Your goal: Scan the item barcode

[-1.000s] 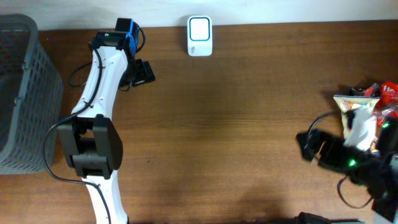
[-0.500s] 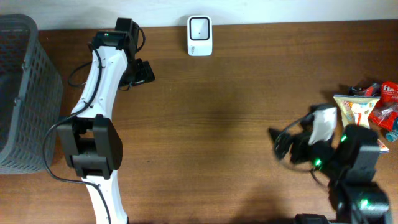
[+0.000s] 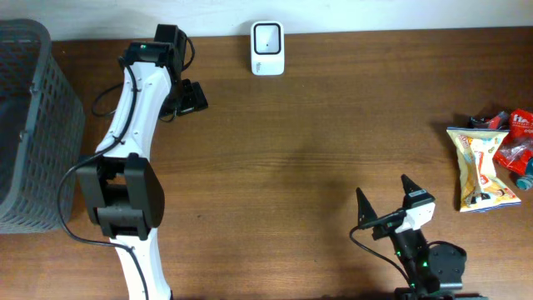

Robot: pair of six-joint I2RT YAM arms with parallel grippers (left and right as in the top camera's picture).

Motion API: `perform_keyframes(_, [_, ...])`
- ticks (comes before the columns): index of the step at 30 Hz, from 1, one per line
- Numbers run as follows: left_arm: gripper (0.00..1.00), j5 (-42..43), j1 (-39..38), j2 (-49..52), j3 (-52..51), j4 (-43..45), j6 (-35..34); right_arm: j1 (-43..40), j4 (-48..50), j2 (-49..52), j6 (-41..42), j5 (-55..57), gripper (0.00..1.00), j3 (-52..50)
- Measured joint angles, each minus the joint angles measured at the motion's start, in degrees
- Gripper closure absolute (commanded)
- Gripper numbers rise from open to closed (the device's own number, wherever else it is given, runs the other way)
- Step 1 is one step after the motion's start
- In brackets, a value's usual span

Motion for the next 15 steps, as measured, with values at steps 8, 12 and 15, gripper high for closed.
perform_keyframes(8, [0.01,0.00,0.00,0.00,0.00,0.00,0.00,-1.18,-0.33,0.00,-1.90,8.11,0.02,-0.52])
perform_keyframes(12, [0.01,0.00,0.00,0.00,0.00,0.00,0.00,-2.19,-0.35,0.00,-2.43,8.96,0.02,-0.55])
perform_keyframes(15, [0.01,0.00,0.00,0.00,0.00,0.00,0.00,-2.19,-0.35,0.00,-2.62,8.96,0.02,-0.55])
